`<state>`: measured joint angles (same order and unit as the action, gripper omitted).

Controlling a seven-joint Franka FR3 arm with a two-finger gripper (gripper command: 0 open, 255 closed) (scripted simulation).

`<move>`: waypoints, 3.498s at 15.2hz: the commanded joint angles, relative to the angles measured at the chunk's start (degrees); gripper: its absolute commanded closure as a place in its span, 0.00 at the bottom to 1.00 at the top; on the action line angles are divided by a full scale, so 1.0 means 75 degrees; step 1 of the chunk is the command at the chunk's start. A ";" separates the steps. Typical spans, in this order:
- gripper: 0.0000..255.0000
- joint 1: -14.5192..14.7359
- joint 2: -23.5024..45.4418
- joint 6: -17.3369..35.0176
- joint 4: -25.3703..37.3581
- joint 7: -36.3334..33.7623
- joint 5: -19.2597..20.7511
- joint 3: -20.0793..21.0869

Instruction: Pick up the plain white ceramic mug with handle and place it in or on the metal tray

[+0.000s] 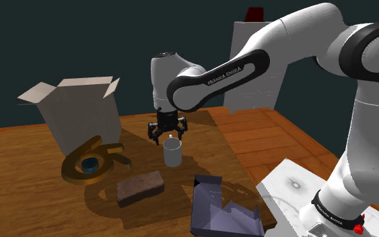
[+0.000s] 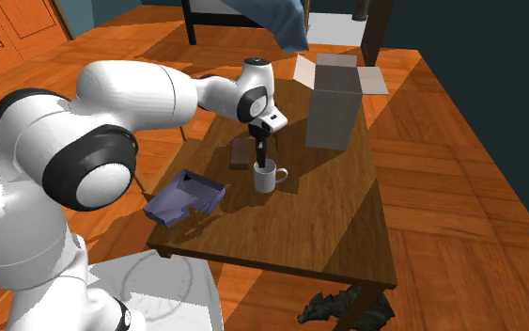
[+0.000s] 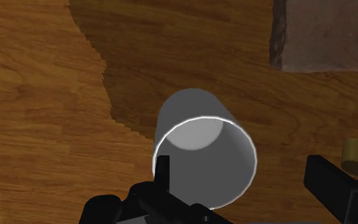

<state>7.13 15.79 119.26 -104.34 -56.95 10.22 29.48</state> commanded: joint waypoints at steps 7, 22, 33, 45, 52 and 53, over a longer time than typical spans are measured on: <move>0.00 0.0326 0.0890 0.0369 0.0387 -0.0475 0.0560 -0.0174; 1.00 0.0350 0.1020 0.0575 0.0295 -0.0528 0.0644 -0.0216; 1.00 0.0298 0.0748 0.0077 0.0556 -0.0399 0.0460 -0.0129; 1.00 0.0255 0.0358 -0.0988 0.1286 -0.0194 0.0186 -0.0012; 1.00 0.0155 -0.0362 -0.1253 0.0916 -0.0153 -0.0167 0.0130; 1.00 0.0114 -0.0670 -0.1166 0.0561 -0.0154 -0.0317 0.0181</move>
<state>8.16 12.92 109.94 -97.63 -57.86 8.85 30.40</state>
